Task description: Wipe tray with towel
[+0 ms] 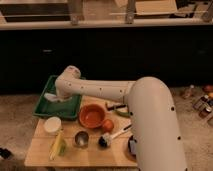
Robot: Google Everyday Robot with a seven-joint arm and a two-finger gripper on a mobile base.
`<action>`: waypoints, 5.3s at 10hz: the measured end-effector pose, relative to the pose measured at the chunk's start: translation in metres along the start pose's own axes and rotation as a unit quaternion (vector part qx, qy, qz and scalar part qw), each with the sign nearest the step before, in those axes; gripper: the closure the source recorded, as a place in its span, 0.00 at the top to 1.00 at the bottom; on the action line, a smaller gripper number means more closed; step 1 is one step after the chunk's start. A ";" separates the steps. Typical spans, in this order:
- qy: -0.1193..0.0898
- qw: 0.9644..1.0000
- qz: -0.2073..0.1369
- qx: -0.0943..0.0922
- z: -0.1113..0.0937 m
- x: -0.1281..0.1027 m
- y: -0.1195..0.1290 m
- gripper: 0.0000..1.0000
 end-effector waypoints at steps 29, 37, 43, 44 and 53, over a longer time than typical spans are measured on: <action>-0.134 0.989 0.030 -0.045 0.078 -0.019 0.002 0.00; -0.115 0.991 0.040 -0.049 0.054 0.022 0.018 0.00; -0.087 0.994 0.063 -0.005 0.064 0.028 -0.017 0.00; -0.091 0.994 0.056 -0.008 0.070 0.017 -0.019 0.00; -0.130 0.990 -0.012 -0.058 0.055 -0.016 0.026 0.00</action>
